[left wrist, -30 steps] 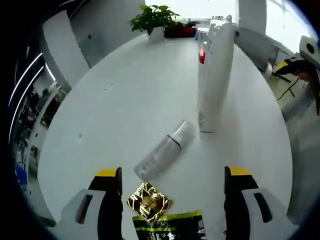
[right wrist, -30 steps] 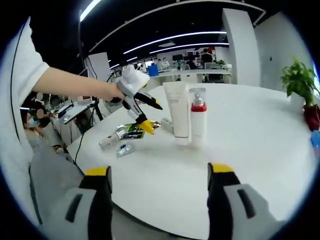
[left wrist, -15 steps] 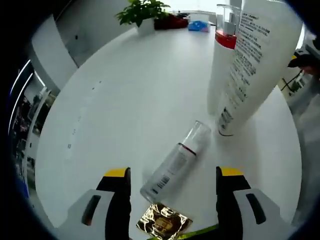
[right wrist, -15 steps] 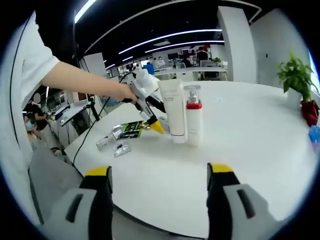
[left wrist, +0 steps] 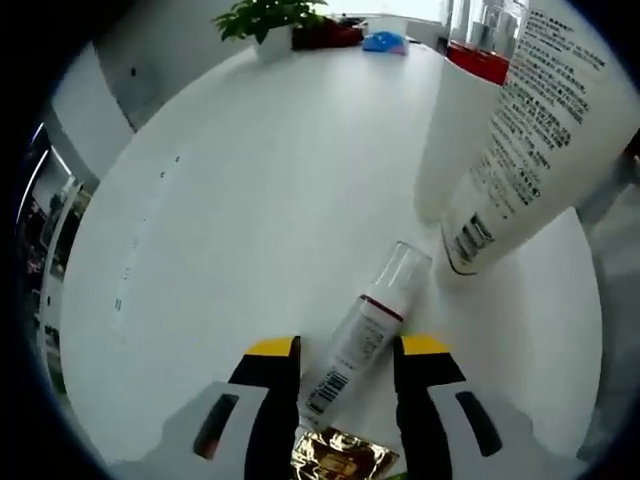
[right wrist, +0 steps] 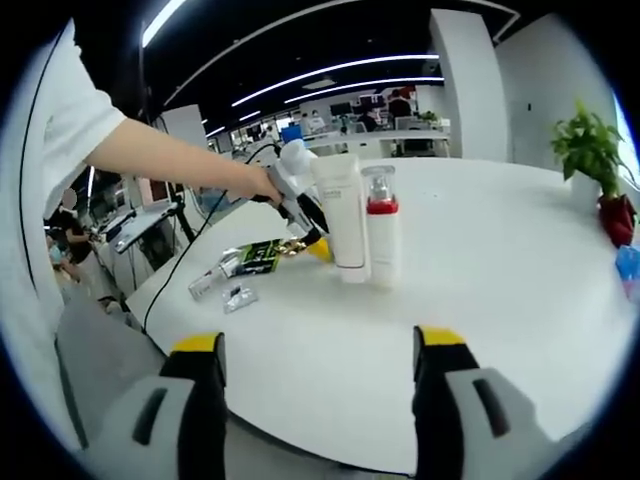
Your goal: Arrange the skincare products in the storage area until every visible bottle or jar stands upright without overlapping.
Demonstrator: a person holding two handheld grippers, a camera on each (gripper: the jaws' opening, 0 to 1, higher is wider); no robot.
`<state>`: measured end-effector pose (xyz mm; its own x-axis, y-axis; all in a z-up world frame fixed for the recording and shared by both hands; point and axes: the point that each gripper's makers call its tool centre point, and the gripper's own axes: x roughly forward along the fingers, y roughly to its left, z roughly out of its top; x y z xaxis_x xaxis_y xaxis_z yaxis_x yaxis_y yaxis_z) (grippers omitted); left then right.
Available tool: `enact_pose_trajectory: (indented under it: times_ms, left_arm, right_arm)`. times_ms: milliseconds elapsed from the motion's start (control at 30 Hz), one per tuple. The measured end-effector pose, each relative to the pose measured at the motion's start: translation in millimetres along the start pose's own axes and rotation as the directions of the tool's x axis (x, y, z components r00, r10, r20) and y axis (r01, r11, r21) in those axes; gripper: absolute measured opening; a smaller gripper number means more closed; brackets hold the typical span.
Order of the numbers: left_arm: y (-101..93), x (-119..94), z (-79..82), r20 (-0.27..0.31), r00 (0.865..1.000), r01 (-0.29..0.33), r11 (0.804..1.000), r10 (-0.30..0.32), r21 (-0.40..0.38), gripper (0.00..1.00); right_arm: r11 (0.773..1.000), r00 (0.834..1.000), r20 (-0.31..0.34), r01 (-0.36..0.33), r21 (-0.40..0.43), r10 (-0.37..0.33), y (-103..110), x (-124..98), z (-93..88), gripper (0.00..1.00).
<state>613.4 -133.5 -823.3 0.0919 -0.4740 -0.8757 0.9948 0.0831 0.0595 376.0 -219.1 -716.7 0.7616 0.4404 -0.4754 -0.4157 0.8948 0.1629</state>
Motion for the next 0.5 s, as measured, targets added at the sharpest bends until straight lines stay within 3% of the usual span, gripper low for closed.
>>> enact_pose_trajectory:
  times_ms: [267,500]
  left_arm:
    - [-9.4,-0.7,-2.8,-0.021,0.999,0.027,0.997,-0.029,-0.071,0.19]
    - [-11.6,-3.3,-2.4,-0.026,1.000,0.009,0.996,-0.012,-0.091,0.17]
  right_arm:
    - [1.000,1.000,0.002,0.003,-0.005,-0.003,-0.2,-0.4,0.3,0.76]
    - [1.000,1.000,0.005,0.008,-0.011,-0.008,-0.1,-1.1,1.0,0.76]
